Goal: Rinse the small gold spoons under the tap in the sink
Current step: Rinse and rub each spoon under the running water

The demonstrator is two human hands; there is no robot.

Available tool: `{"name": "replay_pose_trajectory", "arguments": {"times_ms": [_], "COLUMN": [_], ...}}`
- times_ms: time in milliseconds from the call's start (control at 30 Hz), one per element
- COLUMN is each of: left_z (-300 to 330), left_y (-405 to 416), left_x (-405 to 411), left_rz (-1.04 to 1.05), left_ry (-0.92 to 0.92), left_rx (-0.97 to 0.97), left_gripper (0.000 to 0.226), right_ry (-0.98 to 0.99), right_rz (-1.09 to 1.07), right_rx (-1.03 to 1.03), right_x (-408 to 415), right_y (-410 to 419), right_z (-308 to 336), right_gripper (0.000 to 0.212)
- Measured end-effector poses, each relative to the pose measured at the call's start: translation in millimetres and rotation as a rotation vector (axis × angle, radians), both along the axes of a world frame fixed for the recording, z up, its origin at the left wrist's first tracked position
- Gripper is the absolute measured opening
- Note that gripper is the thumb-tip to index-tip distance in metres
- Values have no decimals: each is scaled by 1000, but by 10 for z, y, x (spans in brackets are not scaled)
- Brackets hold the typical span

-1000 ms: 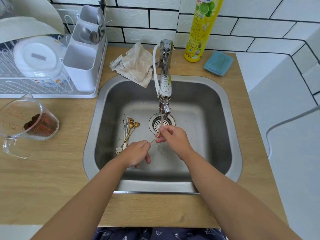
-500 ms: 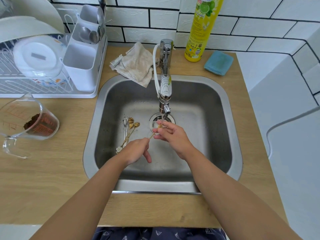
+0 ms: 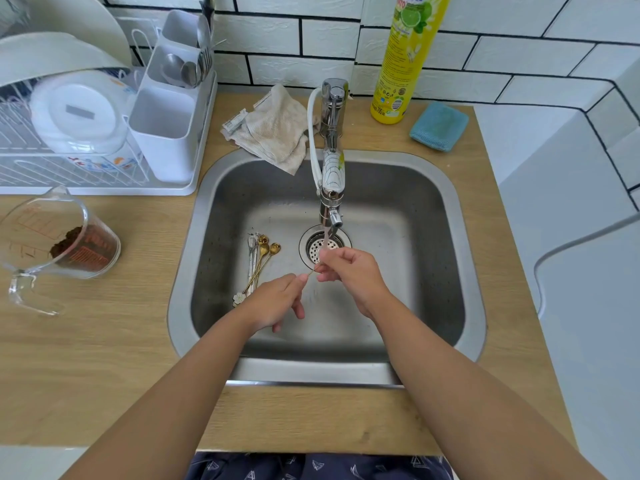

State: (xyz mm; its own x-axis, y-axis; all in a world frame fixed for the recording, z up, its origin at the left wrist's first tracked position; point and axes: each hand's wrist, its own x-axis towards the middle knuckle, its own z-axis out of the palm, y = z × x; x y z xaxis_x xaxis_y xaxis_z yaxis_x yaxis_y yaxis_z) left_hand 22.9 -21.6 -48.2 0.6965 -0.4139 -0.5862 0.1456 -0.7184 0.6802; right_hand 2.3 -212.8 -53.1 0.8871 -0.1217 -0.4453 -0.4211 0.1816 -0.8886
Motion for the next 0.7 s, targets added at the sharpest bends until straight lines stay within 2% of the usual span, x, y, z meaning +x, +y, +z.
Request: {"name": "replay_pose_trajectory", "arguments": {"times_ms": [67,167,267,400,500,600,700], "left_z": [-16,-13,-1,-24,-48,-73,-95], "left_y": [-6,8,6,14,7,-13,5], "left_x": [4,18,22,56,54,50,58], "left_rz": [16,72,115,87,87,103,138], "left_ry": [-4,13,43,-162,-149,-146,-140], "left_rx": [-6,-45,-103,12,-13,-22,-16], "left_gripper": [44,36,35,40,40,42,44], "right_ry": [19,0,-57,-60,-64,-81,-83], "right_rz": [-1,21,65,39,0,-26,0], "right_rx": [-6,81,72,-47,-145,-149,-161], "right_x": [12,15,-4,-16,-29,-26,-16], "right_y": [6,15,15,14,17,32,61], "right_z": [-18,-27,-12,-34,-72,-70,-60], "right_gripper": [23,18,32,15,19,11,13]}}
